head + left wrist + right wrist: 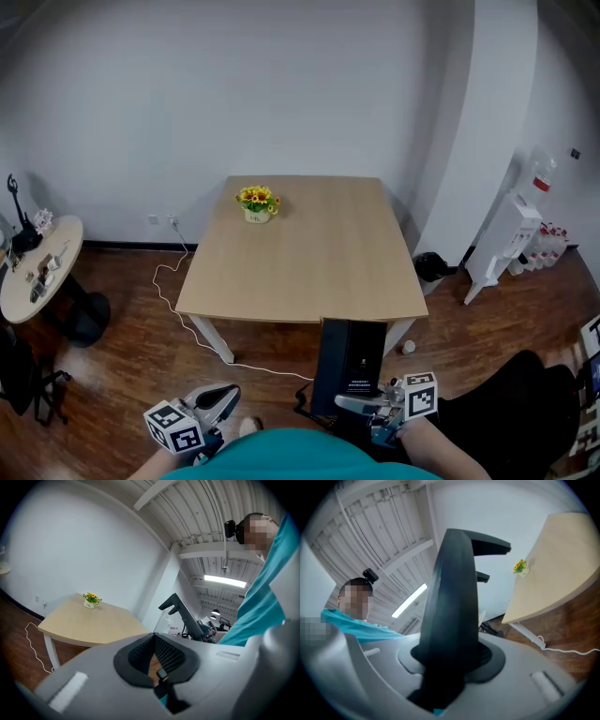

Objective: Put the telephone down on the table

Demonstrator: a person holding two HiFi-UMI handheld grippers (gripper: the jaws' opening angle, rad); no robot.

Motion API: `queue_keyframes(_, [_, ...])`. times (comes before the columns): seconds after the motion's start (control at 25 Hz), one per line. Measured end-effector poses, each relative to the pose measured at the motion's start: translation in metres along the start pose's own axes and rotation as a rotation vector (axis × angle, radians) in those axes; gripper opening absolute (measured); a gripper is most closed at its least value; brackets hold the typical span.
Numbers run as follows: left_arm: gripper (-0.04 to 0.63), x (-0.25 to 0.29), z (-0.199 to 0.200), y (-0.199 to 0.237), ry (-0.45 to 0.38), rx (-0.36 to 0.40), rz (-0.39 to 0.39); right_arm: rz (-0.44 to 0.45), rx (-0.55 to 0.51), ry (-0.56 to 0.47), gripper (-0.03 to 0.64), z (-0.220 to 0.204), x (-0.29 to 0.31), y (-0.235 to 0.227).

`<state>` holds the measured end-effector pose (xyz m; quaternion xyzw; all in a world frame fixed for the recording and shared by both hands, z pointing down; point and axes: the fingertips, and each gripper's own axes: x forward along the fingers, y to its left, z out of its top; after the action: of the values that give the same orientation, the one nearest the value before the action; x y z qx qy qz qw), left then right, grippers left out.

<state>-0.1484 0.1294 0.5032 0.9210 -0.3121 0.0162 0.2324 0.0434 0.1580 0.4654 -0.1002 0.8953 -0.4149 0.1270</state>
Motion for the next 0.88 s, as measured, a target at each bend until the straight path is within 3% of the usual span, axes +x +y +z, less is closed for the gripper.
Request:
queue_keyframes(0.48, [0.005,-0.003,0.098,0.185,-0.02,0.031,-0.106,-0.062,0.019,-0.116,0.161,0.083,0.144,-0.072])
queue_keyframes(0.88, [0.005,0.045,0.129,0.237,-0.036,-0.006,-0.072,-0.079,0.075,-0.1,0.161,0.148,0.157,-0.144])
